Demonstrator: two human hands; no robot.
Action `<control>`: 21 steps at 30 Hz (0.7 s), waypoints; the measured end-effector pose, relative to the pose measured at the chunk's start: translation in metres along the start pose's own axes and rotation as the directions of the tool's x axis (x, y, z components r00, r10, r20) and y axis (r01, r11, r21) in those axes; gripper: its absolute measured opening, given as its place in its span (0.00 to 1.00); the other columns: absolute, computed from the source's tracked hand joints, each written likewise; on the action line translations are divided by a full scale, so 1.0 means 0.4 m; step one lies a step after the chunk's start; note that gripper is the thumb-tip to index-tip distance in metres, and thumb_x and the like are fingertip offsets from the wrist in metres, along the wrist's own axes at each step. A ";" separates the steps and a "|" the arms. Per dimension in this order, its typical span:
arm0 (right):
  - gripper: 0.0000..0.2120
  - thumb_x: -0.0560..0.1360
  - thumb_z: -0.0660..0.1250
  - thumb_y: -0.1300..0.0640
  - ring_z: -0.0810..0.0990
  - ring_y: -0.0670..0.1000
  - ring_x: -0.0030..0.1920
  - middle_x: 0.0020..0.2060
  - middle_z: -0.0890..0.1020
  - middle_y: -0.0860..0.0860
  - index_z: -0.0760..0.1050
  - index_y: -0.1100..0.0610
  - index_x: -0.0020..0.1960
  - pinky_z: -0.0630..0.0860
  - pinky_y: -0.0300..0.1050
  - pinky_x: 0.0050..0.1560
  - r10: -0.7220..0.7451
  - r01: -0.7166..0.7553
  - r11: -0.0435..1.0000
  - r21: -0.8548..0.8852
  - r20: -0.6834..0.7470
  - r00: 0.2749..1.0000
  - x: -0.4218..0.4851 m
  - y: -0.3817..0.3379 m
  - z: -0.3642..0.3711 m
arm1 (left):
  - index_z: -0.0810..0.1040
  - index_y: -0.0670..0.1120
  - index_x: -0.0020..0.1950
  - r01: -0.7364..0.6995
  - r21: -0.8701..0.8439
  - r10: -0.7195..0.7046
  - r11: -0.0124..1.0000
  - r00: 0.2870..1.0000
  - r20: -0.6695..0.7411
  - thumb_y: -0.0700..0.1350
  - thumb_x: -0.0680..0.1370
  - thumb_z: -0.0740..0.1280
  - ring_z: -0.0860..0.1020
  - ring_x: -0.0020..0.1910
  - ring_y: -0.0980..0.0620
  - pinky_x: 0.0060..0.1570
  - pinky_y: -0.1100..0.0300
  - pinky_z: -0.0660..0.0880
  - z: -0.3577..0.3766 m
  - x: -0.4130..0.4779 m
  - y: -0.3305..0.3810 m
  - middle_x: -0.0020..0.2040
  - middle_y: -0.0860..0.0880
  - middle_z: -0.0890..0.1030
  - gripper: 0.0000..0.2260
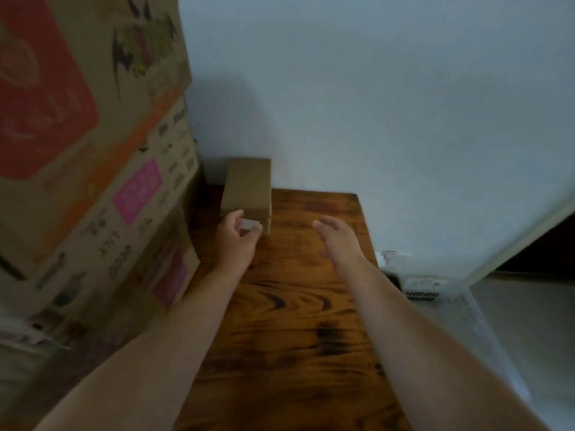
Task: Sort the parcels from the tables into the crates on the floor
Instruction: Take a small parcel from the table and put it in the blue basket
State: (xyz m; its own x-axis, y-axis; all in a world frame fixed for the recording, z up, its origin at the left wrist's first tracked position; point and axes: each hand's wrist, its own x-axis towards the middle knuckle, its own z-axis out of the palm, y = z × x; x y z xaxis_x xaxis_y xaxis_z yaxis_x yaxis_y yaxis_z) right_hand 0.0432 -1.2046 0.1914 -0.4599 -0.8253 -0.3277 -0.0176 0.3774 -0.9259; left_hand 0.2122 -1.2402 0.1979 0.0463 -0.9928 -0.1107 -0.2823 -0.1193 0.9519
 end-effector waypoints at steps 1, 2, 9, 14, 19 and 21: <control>0.21 0.77 0.65 0.50 0.72 0.53 0.66 0.66 0.74 0.52 0.70 0.52 0.69 0.69 0.56 0.67 0.018 -0.018 1.000 -0.013 0.010 1.000 0.021 -0.005 0.026 | 0.67 0.46 0.70 0.020 0.012 -0.020 1.000 1.000 -0.024 0.43 0.77 0.67 0.71 0.65 0.49 0.59 0.58 0.68 -0.014 0.035 -0.017 0.67 0.46 0.71 0.22; 0.22 0.78 0.65 0.50 0.71 0.53 0.66 0.66 0.73 0.52 0.68 0.53 0.70 0.69 0.56 0.67 0.039 -0.038 0.999 -0.025 0.021 0.999 0.043 -0.006 0.052 | 0.67 0.46 0.71 0.047 0.024 -0.046 0.999 0.998 -0.047 0.43 0.77 0.67 0.71 0.64 0.48 0.60 0.56 0.69 -0.025 0.066 -0.034 0.67 0.46 0.72 0.22; 0.26 0.77 0.65 0.51 0.69 0.55 0.68 0.69 0.70 0.53 0.64 0.53 0.73 0.68 0.56 0.68 0.144 -0.137 0.987 -0.078 0.094 0.985 0.164 -0.006 0.185 | 0.56 0.48 0.76 0.214 -0.024 -0.215 0.977 0.975 -0.063 0.47 0.77 0.67 0.67 0.70 0.45 0.67 0.49 0.66 -0.007 0.177 -0.136 0.73 0.45 0.64 0.30; 0.31 0.77 0.66 0.51 0.68 0.57 0.68 0.72 0.66 0.54 0.56 0.50 0.76 0.71 0.52 0.63 0.211 -0.201 0.976 -0.083 0.139 0.967 0.249 -0.007 0.239 | 0.50 0.49 0.78 0.288 -0.044 -0.291 0.957 0.953 -0.085 0.51 0.78 0.64 0.61 0.74 0.45 0.71 0.44 0.61 0.016 0.263 -0.156 0.76 0.45 0.59 0.34; 0.29 0.78 0.64 0.51 0.70 0.56 0.67 0.71 0.68 0.53 0.58 0.50 0.76 0.72 0.48 0.55 0.213 -0.194 0.974 -0.116 0.186 0.959 0.297 -0.019 0.263 | 0.60 0.48 0.75 0.315 -0.093 -0.318 0.945 0.948 -0.020 0.51 0.78 0.64 0.67 0.70 0.45 0.67 0.49 0.66 0.028 0.317 -0.159 0.71 0.46 0.69 0.27; 0.27 0.78 0.64 0.51 0.70 0.55 0.67 0.70 0.70 0.52 0.61 0.50 0.75 0.70 0.52 0.64 0.178 -0.155 0.981 -0.116 0.228 0.957 0.302 -0.013 0.269 | 0.64 0.47 0.73 0.322 -0.094 -0.322 0.942 0.947 0.015 0.49 0.78 0.65 0.70 0.67 0.47 0.62 0.54 0.68 0.033 0.317 -0.156 0.68 0.47 0.72 0.25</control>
State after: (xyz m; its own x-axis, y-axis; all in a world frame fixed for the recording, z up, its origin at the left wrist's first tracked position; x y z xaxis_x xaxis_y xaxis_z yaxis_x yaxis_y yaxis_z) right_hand 0.0833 -1.3513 0.1362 -0.2409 -0.8185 -0.5216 -0.0490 0.5470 -0.8357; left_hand 0.2230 -1.3588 0.1207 0.1205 -0.9015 -0.4156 -0.1614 -0.4309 0.8879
